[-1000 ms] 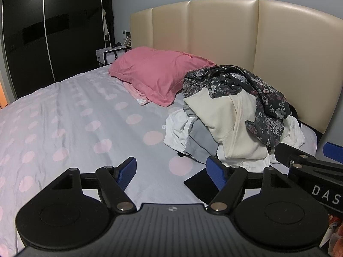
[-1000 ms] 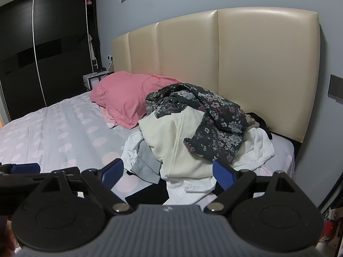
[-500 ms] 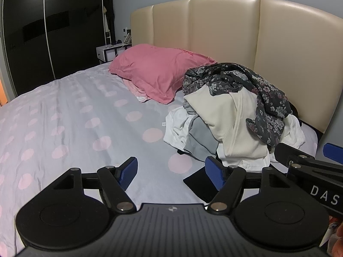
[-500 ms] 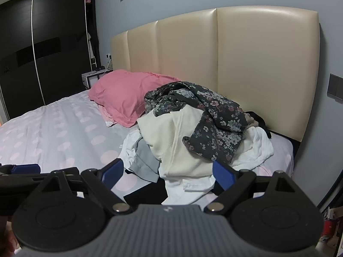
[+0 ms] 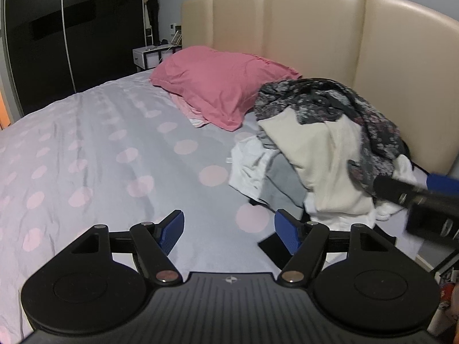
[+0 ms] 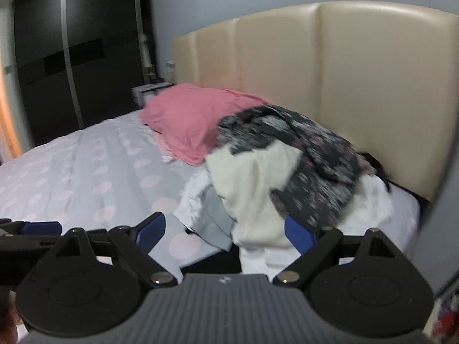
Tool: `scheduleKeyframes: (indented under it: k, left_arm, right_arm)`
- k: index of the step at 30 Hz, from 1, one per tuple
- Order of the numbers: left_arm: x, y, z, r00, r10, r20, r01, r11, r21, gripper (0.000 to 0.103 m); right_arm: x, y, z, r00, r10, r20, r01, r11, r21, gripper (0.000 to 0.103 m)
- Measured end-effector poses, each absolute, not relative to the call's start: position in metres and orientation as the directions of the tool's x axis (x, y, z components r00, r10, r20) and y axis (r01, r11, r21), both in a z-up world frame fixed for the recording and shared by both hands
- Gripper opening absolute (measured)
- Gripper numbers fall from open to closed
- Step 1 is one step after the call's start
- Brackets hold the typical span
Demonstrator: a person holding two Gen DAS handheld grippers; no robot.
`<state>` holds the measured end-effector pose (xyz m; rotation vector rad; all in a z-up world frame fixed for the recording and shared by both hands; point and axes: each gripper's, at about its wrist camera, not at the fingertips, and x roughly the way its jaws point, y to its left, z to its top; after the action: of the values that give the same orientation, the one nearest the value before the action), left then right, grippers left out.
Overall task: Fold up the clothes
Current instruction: 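Grasp the dark floral jeans from the pile with the right gripper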
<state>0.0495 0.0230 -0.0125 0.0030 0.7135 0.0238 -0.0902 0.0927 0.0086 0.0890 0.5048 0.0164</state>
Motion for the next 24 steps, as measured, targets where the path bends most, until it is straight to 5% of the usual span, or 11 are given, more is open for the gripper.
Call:
scheduleKeyframes:
  k: [8, 20, 24]
  left_arm:
    - [0.084, 0.065, -0.028, 0.722, 0.061, -0.689, -0.071, 0.997, 0.014, 0.069]
    - [0.12, 0.126, -0.064, 0.635, 0.178, -0.752, -0.159, 0.982, 0.098, 0.069]
    - [0.12, 0.139, -0.069, 0.611, 0.198, -0.766, -0.175, 0.978, 0.113, 0.069]
  right_arm:
    - [0.01, 0.063, 0.011, 0.915, 0.063, -0.4, -0.121, 0.985, -0.121, 0.091]
    - [0.184, -0.004, -0.017, 0.919, -0.092, -0.383, -0.002, 0.971, -0.238, 0.09]
    - [0.229, -0.016, -0.022, 0.894, -0.159, -0.418, 0.058, 0.968, -0.244, 0.077]
